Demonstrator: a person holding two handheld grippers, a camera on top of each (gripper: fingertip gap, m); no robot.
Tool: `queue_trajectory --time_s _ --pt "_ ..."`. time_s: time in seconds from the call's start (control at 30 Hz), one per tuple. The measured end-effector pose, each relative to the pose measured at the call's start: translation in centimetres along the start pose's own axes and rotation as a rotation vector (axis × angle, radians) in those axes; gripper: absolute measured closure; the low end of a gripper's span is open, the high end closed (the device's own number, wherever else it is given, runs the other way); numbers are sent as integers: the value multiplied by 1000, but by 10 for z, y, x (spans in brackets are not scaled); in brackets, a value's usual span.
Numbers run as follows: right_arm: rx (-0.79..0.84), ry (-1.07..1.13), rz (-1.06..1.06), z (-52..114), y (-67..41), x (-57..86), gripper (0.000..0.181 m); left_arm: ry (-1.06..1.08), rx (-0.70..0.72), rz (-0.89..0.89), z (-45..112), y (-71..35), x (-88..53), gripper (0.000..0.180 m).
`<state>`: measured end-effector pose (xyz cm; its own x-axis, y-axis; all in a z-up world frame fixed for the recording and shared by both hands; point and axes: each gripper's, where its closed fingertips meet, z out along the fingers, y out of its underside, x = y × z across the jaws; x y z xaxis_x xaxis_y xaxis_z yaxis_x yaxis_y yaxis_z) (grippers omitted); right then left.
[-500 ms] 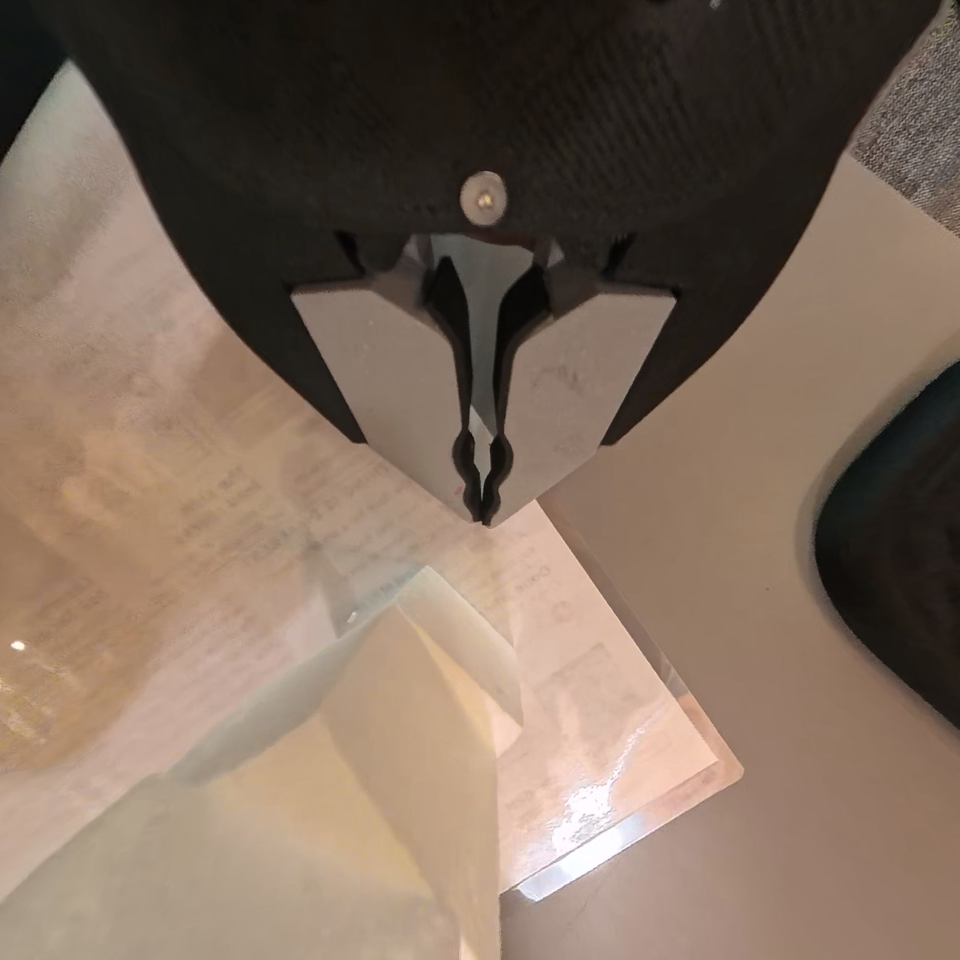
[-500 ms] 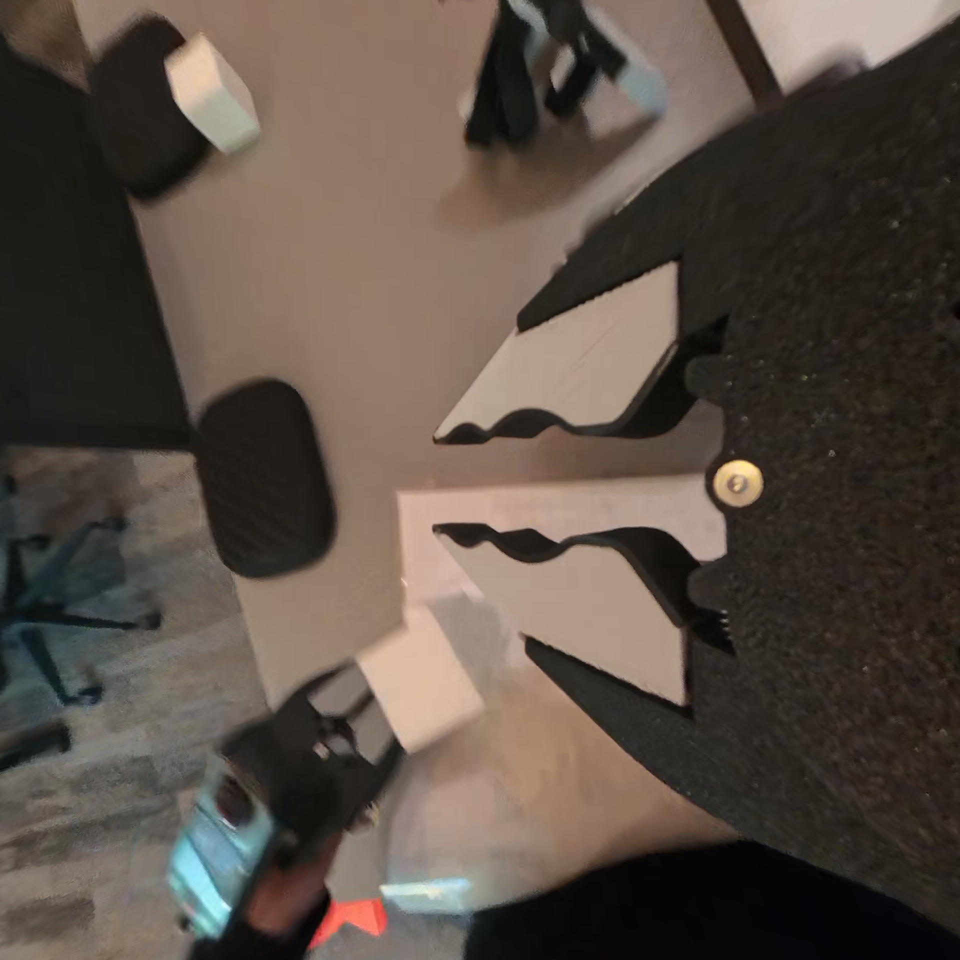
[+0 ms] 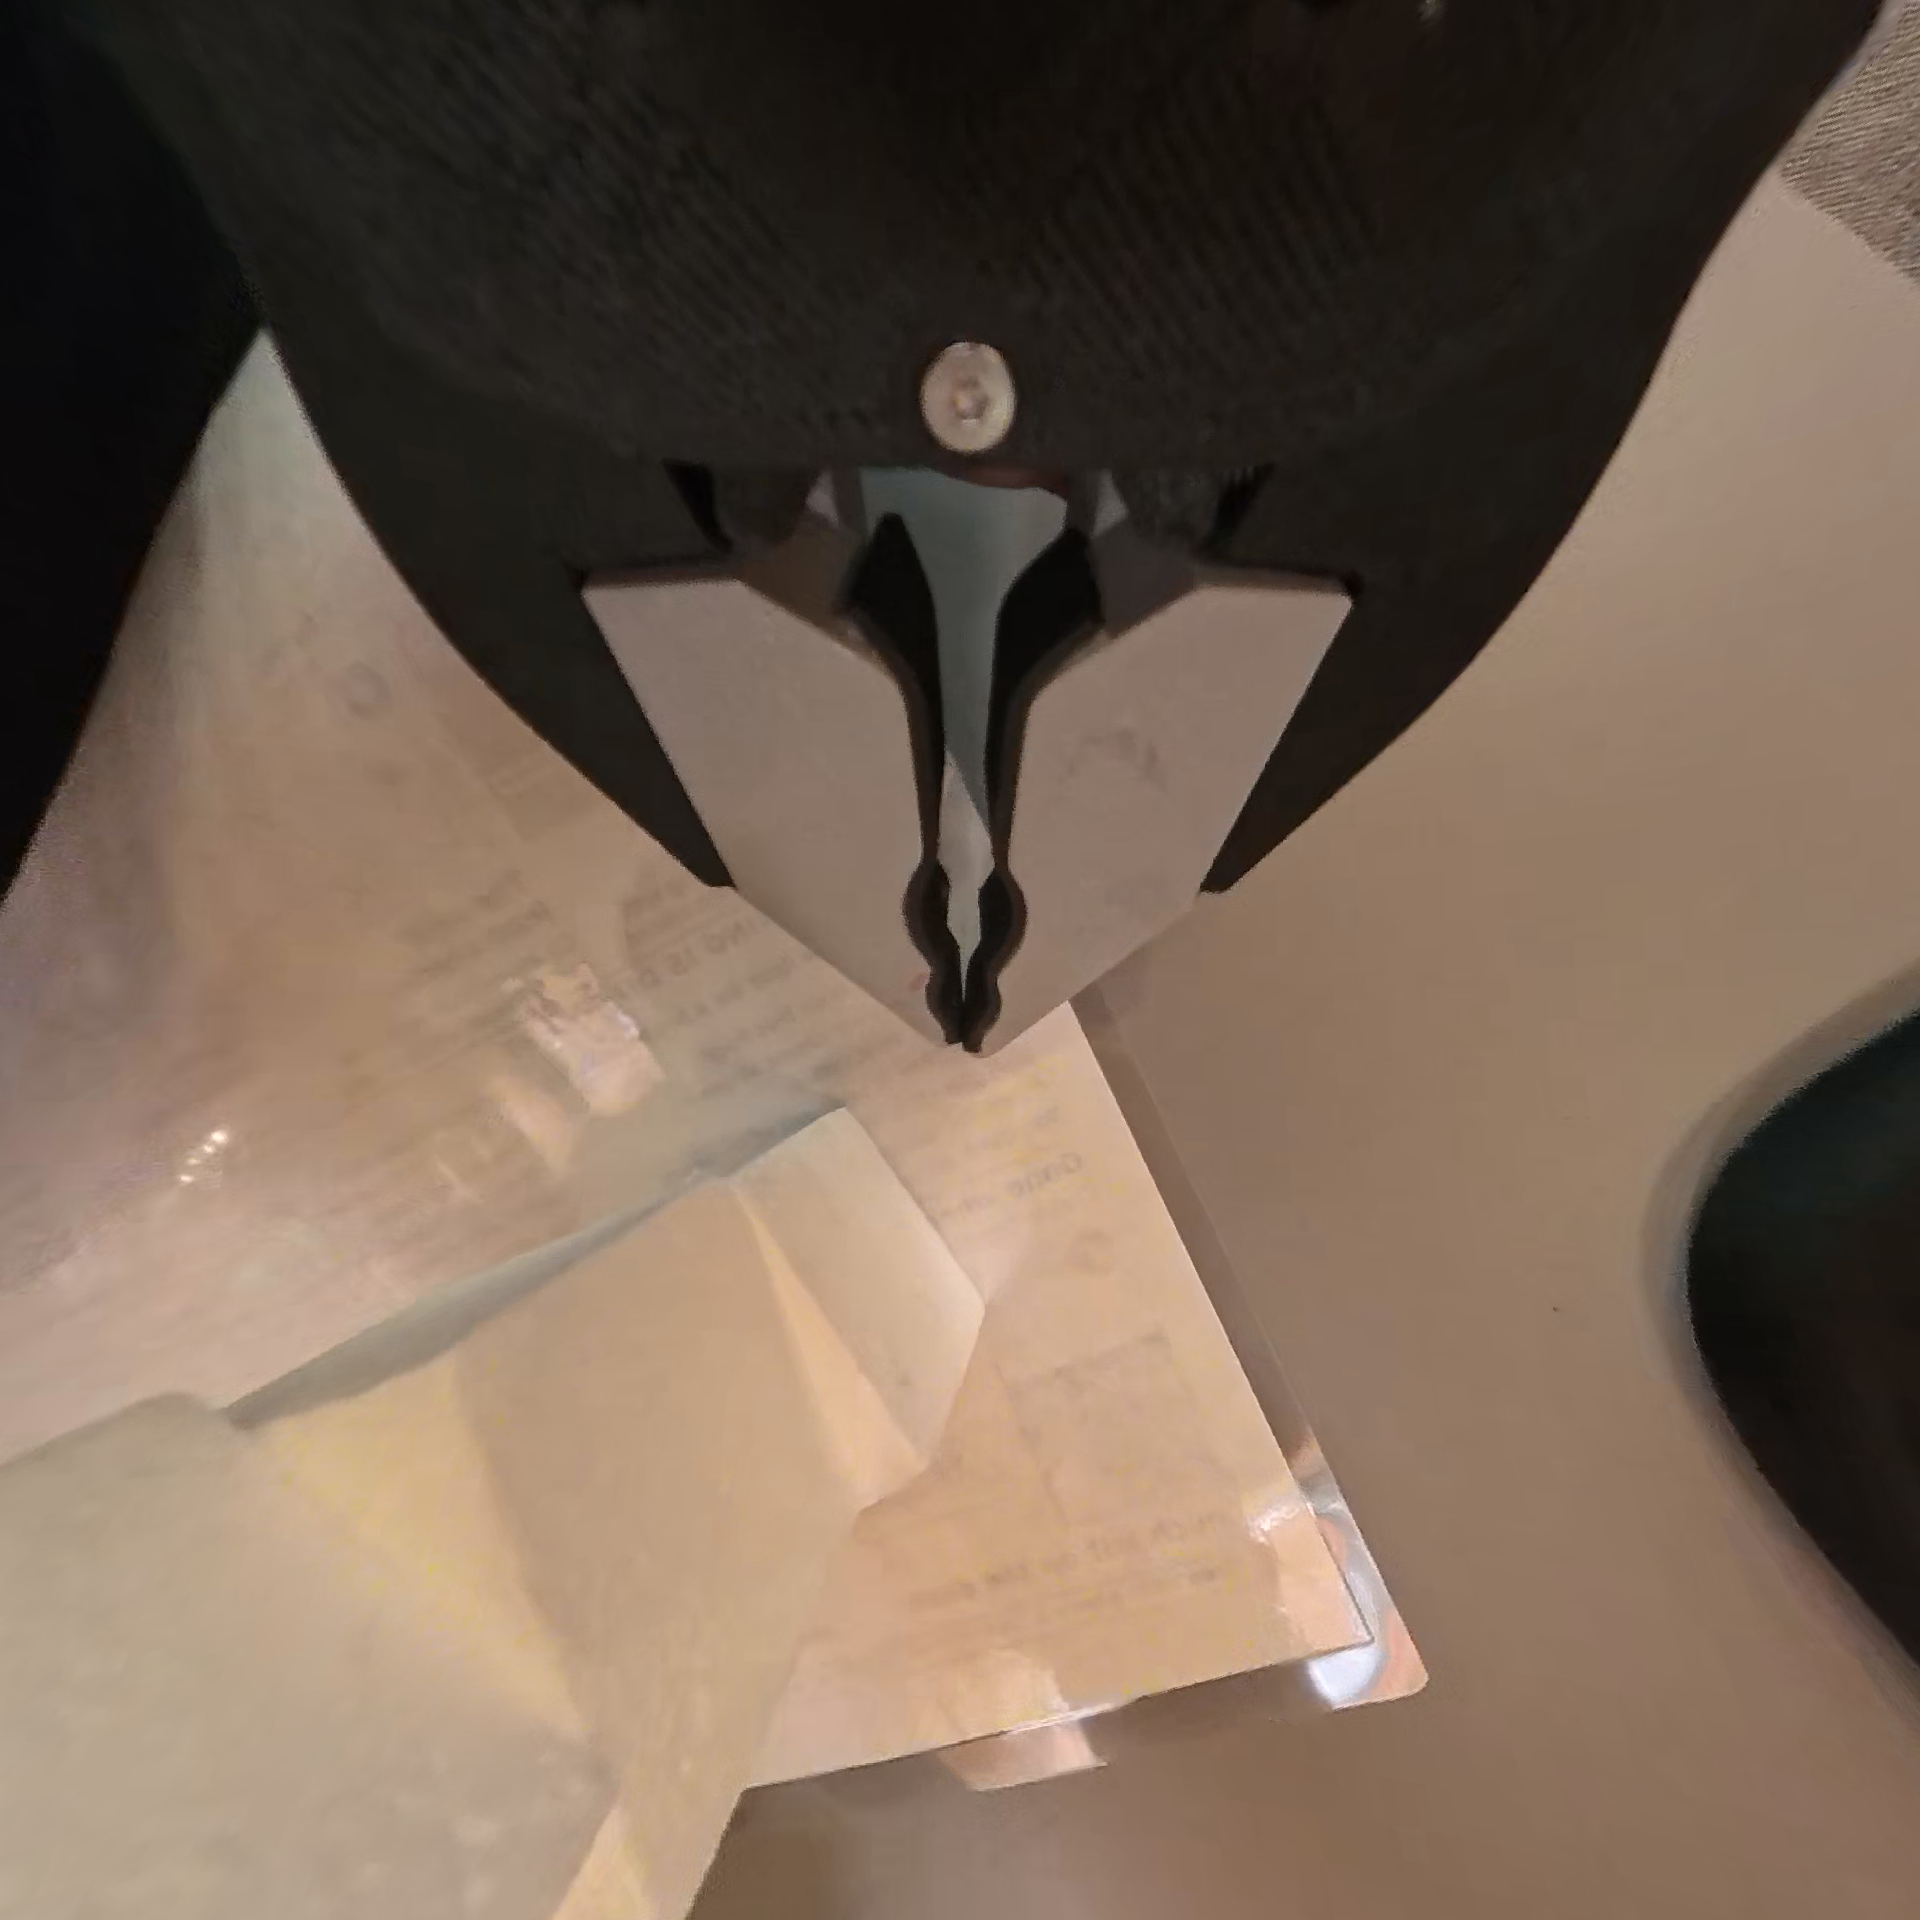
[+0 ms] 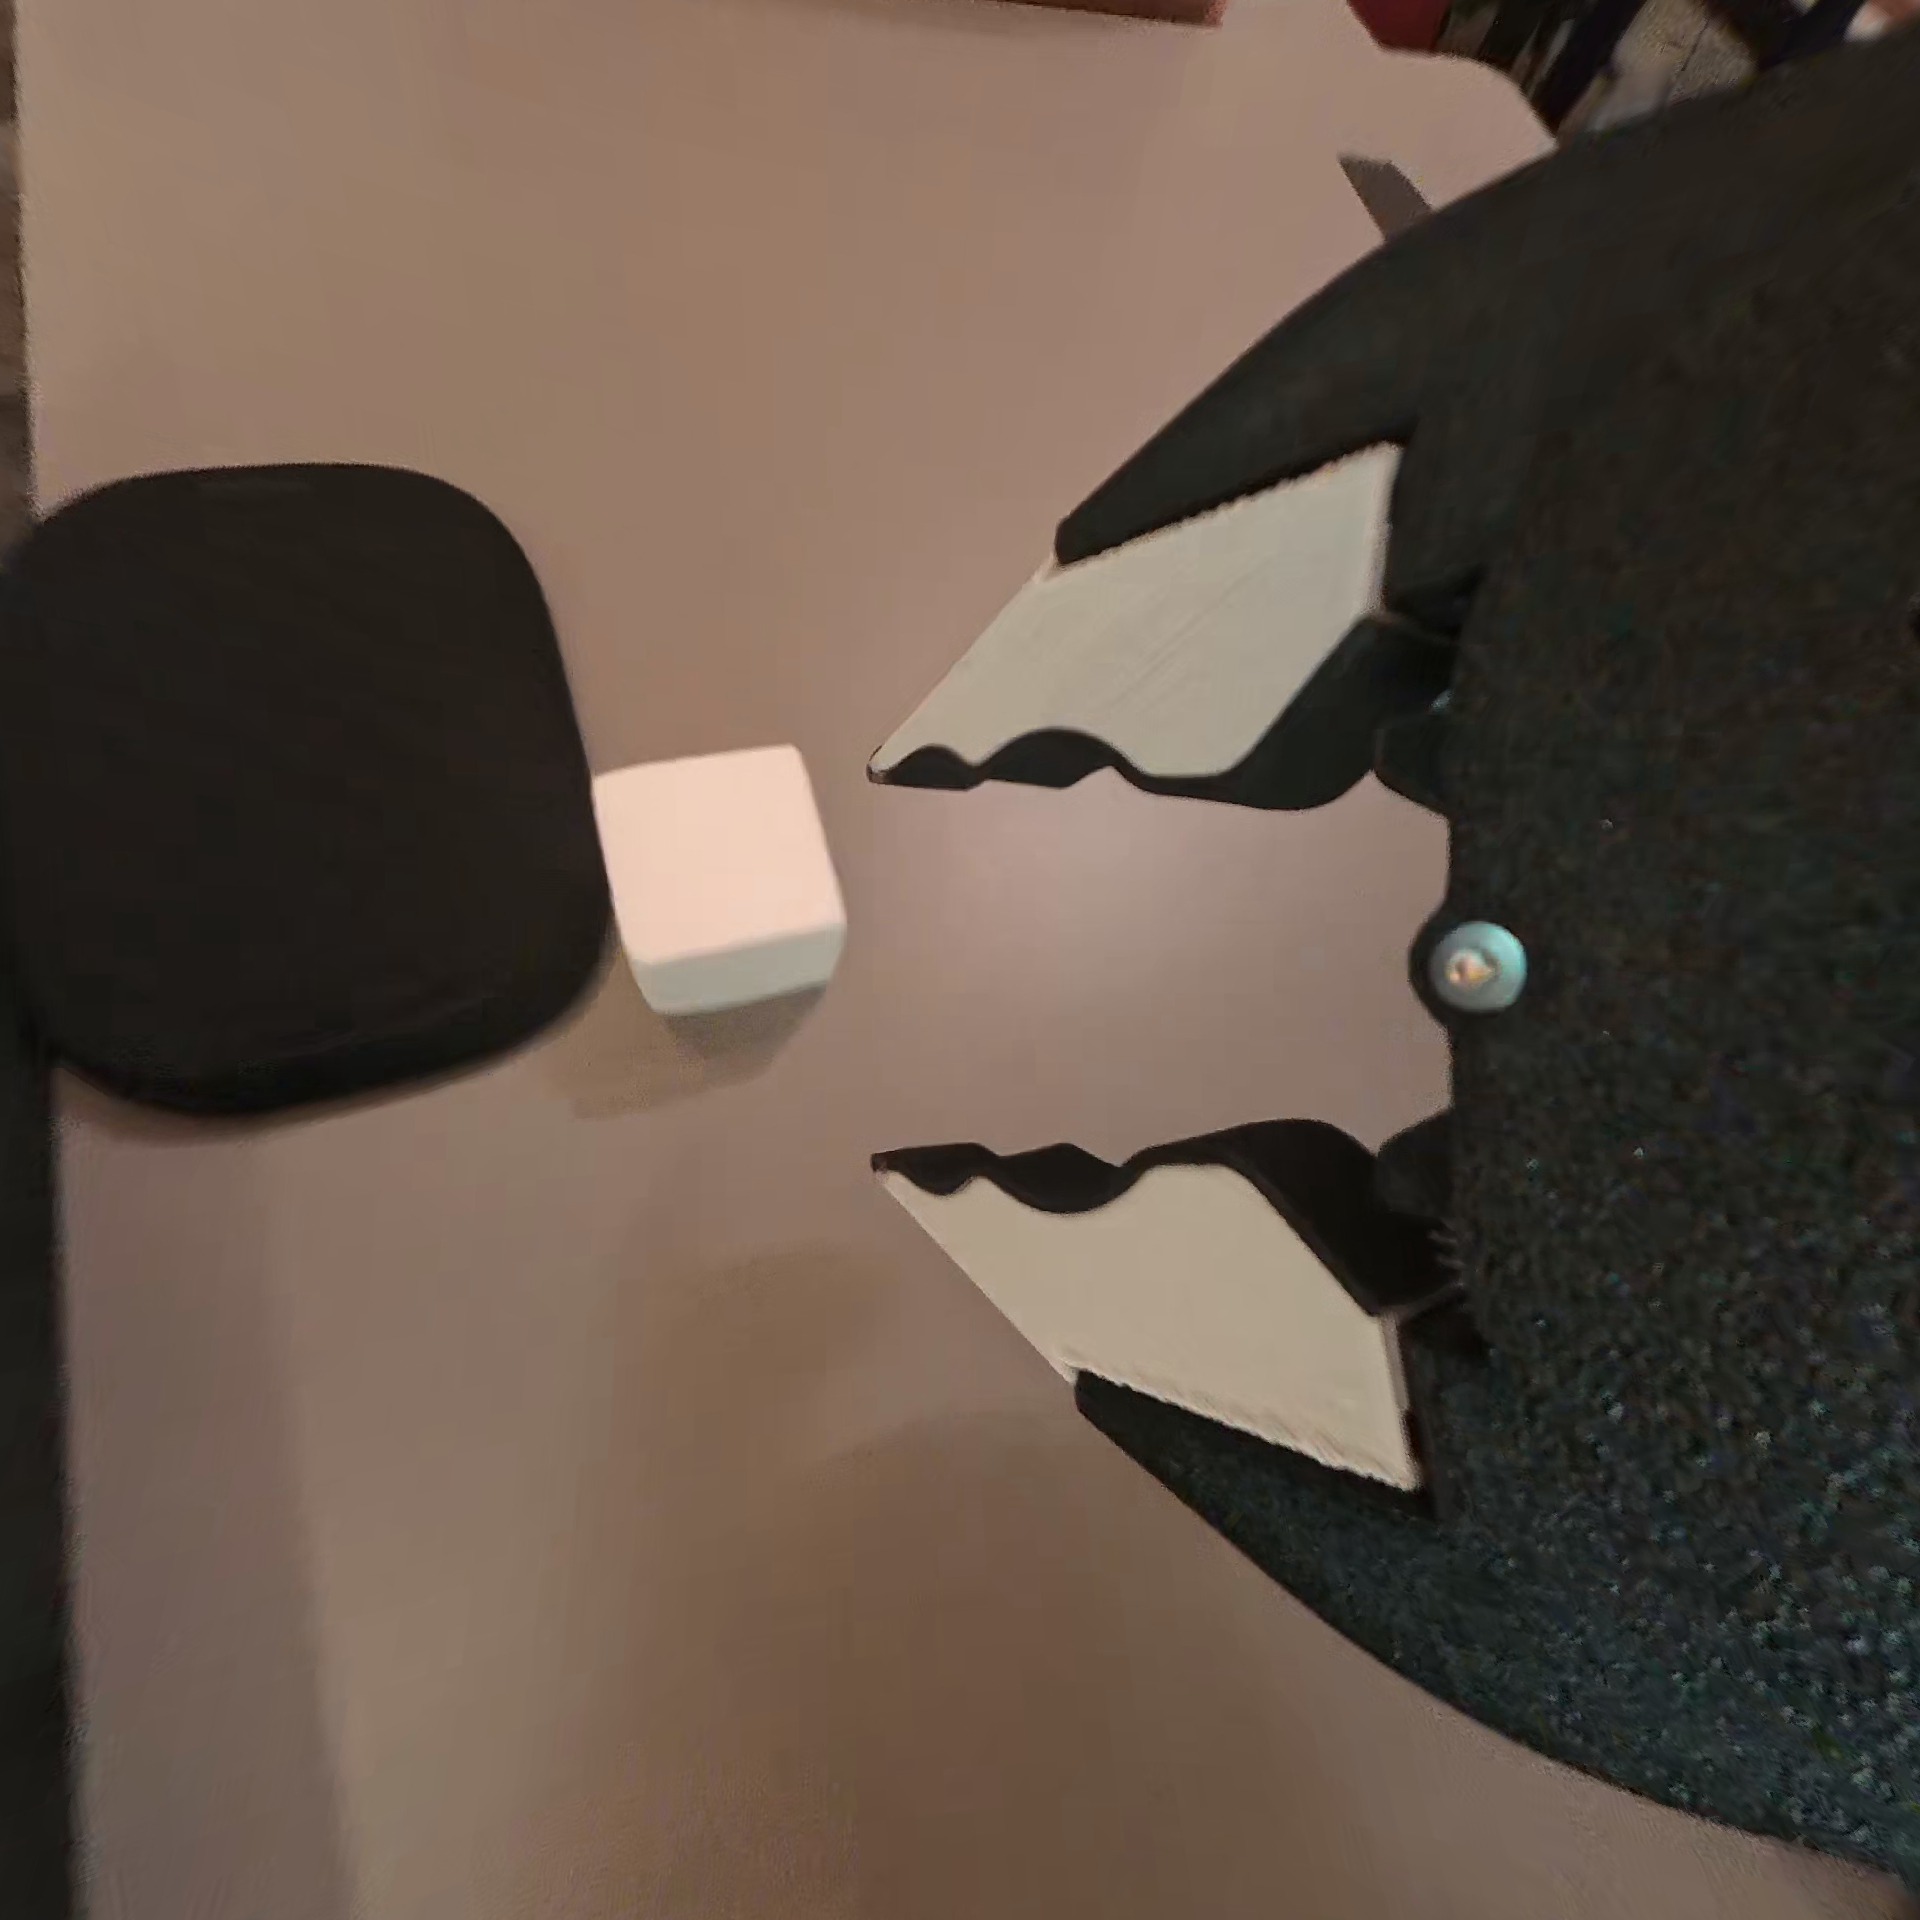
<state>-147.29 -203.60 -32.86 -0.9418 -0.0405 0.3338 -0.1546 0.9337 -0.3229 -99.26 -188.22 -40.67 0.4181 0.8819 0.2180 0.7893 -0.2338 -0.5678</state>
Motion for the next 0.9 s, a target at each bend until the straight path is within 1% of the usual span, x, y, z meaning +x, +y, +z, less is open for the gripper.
queue_trajectory --time_s 0.13,0.2,0.23,0.27,0.3,0.37,0.43,0.53,0.77,0.9 --pt "-119 2 -69 57 -4 27 112 3 11 -37 1 -1 0 180" --pt "-170 -31 -54 75 0 30 112 15 13 -44 2 -2 2 180" --pt "-186 -45 -41 79 2 30 103 27 12 -46 3 -2 5 180" --pt "-180 -47 -35 79 1 30 107 38 12 -43 4 -3 7 180" --pt "-154 -71 -20 74 -3 26 116 41 10 -34 5 -4 9 180" --pt "-119 -98 18 59 -7 17 116 29 7 -5 7 -6 10 180" --pt "-79 -74 6 35 -6 9 116 24 6 10 8 -7 11 180" --pt "7 -101 -5 -19 -2 -27 116 32 13 13 8 -7 11 180" --pt "172 -218 -43 -192 38 -186 116 26 34 43 8 -7 11 180" --pt "220 -298 -65 -266 63 -287 116 23 44 65 7 -7 11 180"
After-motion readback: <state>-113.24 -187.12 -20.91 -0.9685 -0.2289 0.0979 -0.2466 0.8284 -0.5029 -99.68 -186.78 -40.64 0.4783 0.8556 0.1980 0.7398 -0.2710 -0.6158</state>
